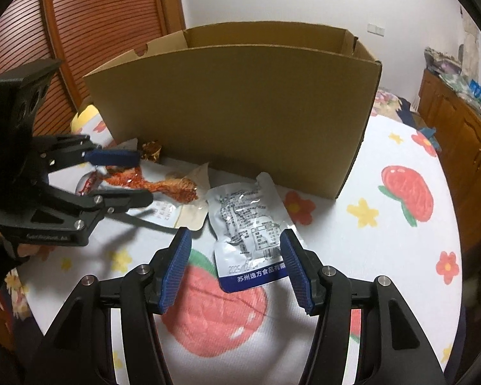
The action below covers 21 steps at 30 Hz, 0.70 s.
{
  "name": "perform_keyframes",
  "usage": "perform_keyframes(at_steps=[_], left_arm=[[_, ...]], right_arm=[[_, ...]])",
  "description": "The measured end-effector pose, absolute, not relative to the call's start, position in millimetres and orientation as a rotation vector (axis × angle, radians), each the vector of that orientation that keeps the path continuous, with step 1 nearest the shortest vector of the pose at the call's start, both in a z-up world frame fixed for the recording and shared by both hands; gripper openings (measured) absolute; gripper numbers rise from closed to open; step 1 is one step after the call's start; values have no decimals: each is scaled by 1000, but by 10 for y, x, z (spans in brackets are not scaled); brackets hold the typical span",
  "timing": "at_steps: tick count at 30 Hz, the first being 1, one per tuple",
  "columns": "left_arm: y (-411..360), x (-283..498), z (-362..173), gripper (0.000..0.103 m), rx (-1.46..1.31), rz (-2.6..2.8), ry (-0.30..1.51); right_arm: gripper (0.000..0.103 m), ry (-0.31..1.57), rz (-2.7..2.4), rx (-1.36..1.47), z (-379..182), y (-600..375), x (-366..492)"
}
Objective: Organize snacks
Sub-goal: 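Grasp the white printed pouch with the right gripper while the left grasps the chicken-feet pack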
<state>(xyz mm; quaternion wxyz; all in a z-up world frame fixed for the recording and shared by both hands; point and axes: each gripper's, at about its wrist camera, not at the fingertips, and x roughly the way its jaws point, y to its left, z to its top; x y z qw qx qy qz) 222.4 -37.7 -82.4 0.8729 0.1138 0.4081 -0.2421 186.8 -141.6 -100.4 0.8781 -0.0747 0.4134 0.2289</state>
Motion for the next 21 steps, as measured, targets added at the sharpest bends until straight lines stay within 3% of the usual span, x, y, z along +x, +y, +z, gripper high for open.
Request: perform_keyframes(at_steps=[11, 21], left_arm=[[-376, 1909, -839, 49, 260, -552, 901], [-376, 1956, -902, 65, 263, -511, 896]], right_arm=[[65, 842, 444, -193, -1004, -1400, 1943], [68, 874, 451, -235, -1097, -1305, 2134]])
